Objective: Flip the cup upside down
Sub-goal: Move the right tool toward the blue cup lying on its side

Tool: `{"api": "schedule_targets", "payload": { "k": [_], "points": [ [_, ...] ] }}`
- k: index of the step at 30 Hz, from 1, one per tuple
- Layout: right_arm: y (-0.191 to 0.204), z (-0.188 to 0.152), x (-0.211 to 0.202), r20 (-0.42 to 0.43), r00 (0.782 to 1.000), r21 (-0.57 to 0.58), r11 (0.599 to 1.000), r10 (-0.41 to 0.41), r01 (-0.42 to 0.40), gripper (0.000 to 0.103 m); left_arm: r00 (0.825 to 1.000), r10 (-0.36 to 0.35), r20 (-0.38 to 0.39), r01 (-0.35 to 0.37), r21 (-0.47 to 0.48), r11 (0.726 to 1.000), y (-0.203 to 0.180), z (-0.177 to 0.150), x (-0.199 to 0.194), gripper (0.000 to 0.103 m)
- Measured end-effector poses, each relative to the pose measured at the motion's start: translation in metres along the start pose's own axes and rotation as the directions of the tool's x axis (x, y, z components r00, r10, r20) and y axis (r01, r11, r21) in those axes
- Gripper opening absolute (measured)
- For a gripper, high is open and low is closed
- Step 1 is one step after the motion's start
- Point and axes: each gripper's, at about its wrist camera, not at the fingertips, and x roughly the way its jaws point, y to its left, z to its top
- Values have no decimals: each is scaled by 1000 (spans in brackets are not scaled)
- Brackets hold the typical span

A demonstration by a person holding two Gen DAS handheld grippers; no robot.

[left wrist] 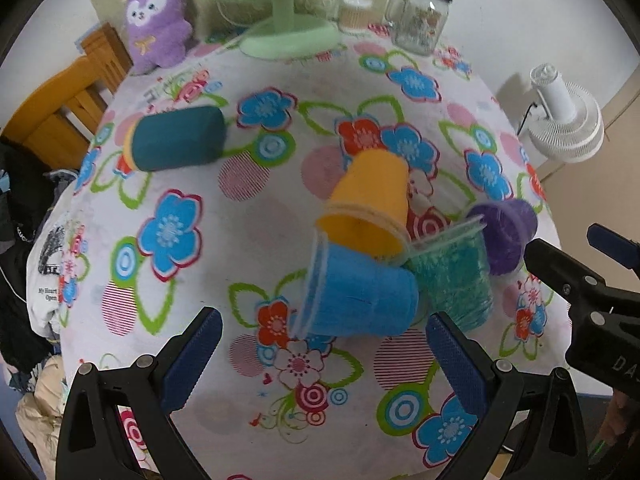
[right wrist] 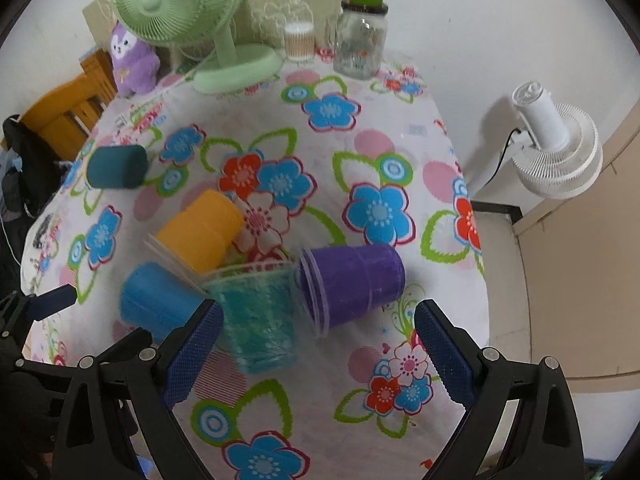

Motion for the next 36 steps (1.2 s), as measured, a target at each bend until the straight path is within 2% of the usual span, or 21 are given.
{"api": "schedule_targets", "payload": {
  "k": [9,16,20,29,33,36],
  "points": [
    [-9,-5,22,-46,999,15,1000,-3,4,98,998,13,-59,-11,38,999,-14,-2,34,103],
    [-15,-7,34,-75,997,26,1000,-5,7,98,996,79,-53,-74,91,993,-25,-3,53,102],
    [-15,-8,37,-80,997,28,1000,-3,6,98,992,116,-41,-112,104,988,-26,-4,57,84],
    [4,-3,27,-58,998,-24,999,22,-23,98,993,120,-19,-120,13,993,-7,-15,40,84],
    [26,2,21,-46,997,-87,994,55,-59,98,990,140,-13,-140,-75,987,13,-25,26,84],
    [47,7,18,-41,995,-146,985,90,-95,98,986,168,-19,-169,-164,972,29,-34,19,84]
  ]
}}
